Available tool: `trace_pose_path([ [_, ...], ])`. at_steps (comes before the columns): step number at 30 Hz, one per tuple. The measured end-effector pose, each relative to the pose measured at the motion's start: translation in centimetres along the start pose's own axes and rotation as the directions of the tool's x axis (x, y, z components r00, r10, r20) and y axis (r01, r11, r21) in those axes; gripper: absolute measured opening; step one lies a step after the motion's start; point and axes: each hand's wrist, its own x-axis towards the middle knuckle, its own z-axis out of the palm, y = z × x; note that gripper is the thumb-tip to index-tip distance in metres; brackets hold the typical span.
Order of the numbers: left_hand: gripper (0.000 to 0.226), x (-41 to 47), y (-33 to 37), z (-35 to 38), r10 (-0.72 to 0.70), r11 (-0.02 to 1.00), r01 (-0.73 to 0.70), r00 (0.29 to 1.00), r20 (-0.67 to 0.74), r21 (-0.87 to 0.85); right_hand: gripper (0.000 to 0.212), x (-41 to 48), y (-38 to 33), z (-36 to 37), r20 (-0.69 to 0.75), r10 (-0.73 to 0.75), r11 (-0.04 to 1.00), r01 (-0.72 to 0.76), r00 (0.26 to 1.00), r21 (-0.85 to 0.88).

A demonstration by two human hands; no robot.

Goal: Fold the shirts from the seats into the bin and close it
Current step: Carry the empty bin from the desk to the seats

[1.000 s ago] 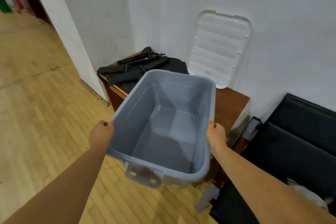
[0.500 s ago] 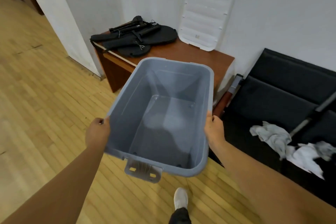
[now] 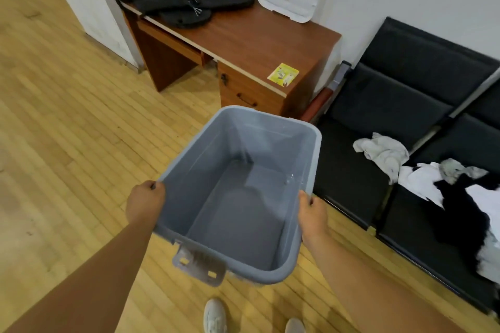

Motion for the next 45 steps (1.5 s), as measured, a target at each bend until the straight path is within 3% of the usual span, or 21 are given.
trace_pose_path([
  [6,0.040,-7.0,-0.4,3.2,-0.208,0.971,0.211,0.978,0.034,-0.114,0.034,1.4,6.0,-3.4,0.056,0.059,0.998,-0.061,0.997,0.032],
  [9,0.035,-13.8,-1.1,5.8,-0.313,0.925,0.294,0.949,-0.044,-0.243,0.035,1.3,6.9,-5.6,0.099,0.014,1.000,-0.014,0.995,-0.002],
  [12,0.045,-20.9,-2.4,8.6,-0.444,0.852,0.388,0.891,-0.095,-0.350,0.030,0.6,8.3,-7.1,0.179,0.006,0.998,0.004,0.984,-0.056],
  [15,0.068,-26.7,-2.9,11.5,-0.638,0.736,0.567,0.763,-0.100,-0.371,0.032,-0.3,10.1,-6.9,0.238,0.030,0.998,-0.018,0.971,-0.053],
  [19,0.087,-31.4,-2.9,14.7,-0.816,0.453,0.703,0.575,0.064,-0.548,0.032,-1.6,12.5,-5.6,0.303,0.117,0.993,-0.106,0.946,-0.053],
  [21,0.087,-32.4,-3.8,16.6,-0.780,0.356,0.647,0.604,0.167,-0.674,0.029,-2.2,14.1,-4.7,0.311,0.134,0.991,-0.128,0.941,-0.042],
  [24,0.090,-33.3,-4.5,17.8,-0.693,0.373,0.583,0.693,0.201,-0.722,0.023,-2.8,16.9,-3.3,0.348,0.186,0.981,-0.192,0.919,-0.016],
  [28,0.034,-33.3,-6.6,18.0,-0.649,0.425,0.559,0.736,0.191,-0.712,0.019,-3.4,19.6,-2.2,0.372,0.223,0.971,-0.239,0.901,-0.002],
  [30,0.021,-33.2,-8.8,18.5,-0.621,0.461,0.545,0.762,0.184,-0.701,0.020,-3.3,20.6,-1.9,0.381,0.224,0.971,-0.237,0.897,-0.012],
  [36,0.020,-32.6,-14.7,22.0,-0.540,0.449,0.550,0.795,0.276,-0.704,0.009,-0.5,24.3,-1.4,0.446,0.325,0.923,-0.383,0.834,0.044],
  [40,0.018,-32.2,-18.1,25.3,-0.513,0.396,0.579,0.783,0.351,-0.713,0.024,4.7,26.3,-1.7,0.457,0.374,0.893,-0.446,0.807,0.057],
  [45,0.026,-31.5,-22.1,30.7,-0.513,0.322,0.597,0.762,0.395,-0.735,0.026,12.0,30.1,-1.7,0.436,0.453,0.861,-0.508,0.778,0.012],
])
